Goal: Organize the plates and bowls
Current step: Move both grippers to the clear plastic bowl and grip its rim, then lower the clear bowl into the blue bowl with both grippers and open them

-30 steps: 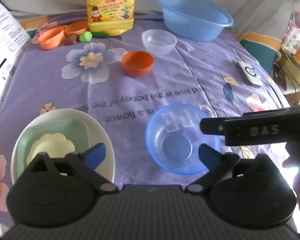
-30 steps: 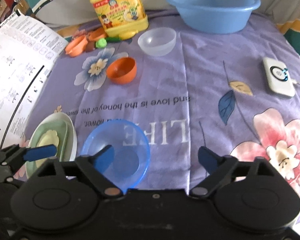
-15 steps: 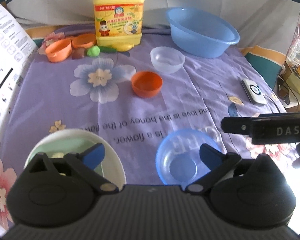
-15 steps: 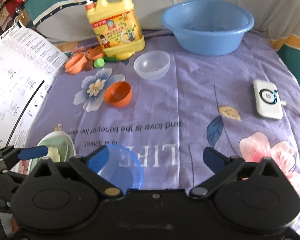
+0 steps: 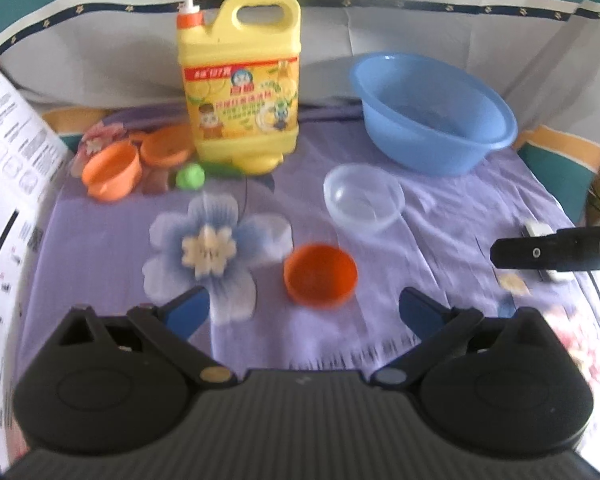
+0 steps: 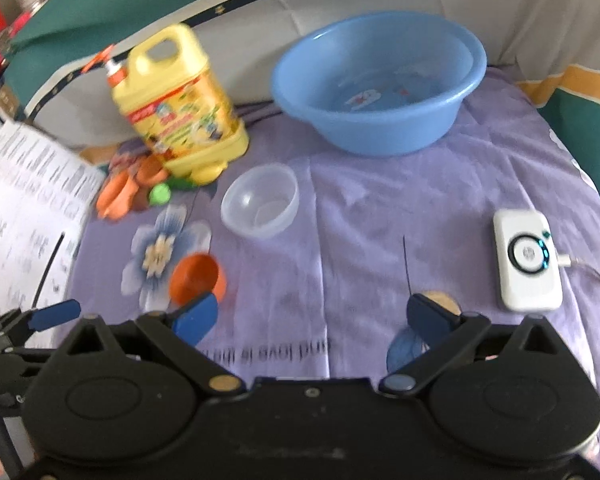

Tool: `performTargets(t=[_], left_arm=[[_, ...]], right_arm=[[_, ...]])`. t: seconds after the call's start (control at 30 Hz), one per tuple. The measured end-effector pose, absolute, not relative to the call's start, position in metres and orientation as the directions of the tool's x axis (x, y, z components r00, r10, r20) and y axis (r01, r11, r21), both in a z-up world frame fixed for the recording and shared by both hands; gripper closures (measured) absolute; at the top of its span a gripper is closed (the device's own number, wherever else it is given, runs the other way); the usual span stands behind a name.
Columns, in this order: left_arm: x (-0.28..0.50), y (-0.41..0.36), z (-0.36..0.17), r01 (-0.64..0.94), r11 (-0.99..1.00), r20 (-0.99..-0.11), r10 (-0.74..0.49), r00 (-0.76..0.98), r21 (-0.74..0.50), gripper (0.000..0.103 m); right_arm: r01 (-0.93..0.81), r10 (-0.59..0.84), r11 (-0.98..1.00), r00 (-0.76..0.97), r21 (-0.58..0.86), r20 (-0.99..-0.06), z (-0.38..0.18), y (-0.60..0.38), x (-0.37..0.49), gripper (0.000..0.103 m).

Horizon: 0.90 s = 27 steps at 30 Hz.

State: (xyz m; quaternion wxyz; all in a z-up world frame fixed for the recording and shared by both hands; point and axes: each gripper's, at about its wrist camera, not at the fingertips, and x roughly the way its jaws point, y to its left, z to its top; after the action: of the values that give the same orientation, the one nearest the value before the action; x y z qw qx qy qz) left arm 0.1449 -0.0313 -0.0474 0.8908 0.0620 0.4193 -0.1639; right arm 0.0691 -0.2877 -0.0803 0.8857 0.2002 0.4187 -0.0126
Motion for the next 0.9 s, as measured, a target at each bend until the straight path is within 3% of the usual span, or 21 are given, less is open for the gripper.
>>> performTargets(t=[0.3, 0.47, 0.53, 0.63, 0.7, 0.9], left_arm=[[0.220, -0.056, -0.072, 0.308, 0.948, -0.795, -0.248, 0.553, -0.082, 0.001], [0.249, -0.069, -0.095, 0.317, 0.943, -0.818, -0.260, 0.513, -0.101, 0.021], [0.257, -0.073, -0.102, 0.323, 0.940, -0.823, -0.266, 0.502, -0.108, 0.028], [0.267, -0.078, -0.108, 0.331, 0.935, -0.824, -0.285, 0.489, -0.127, 0.033], [0.271, -0.082, -0.111, 0.339, 0.932, -0.827, -0.291, 0.481, -0.131, 0.040], [0.279, -0.088, -0.125, 0.352, 0.924, -0.841, -0.307, 0.445, -0.150, 0.074]], right_arm=[[0.210, 0.155, 0.902, 0.660, 0.378, -0.735, -0.090, -0.300, 0.144, 0.004], [0.220, 0.176, 0.888, 0.649, 0.404, -0.740, -0.105, -0.303, 0.184, 0.028], [0.216, 0.186, 0.886, 0.647, 0.411, -0.740, -0.111, -0.302, 0.196, 0.046], [0.209, 0.206, 0.882, 0.635, 0.423, -0.744, -0.121, -0.298, 0.212, 0.063], [0.201, 0.223, 0.880, 0.626, 0.431, -0.747, -0.129, -0.294, 0.222, 0.070], [0.194, 0.222, 0.889, 0.611, 0.416, -0.760, -0.148, -0.282, 0.236, 0.090]])
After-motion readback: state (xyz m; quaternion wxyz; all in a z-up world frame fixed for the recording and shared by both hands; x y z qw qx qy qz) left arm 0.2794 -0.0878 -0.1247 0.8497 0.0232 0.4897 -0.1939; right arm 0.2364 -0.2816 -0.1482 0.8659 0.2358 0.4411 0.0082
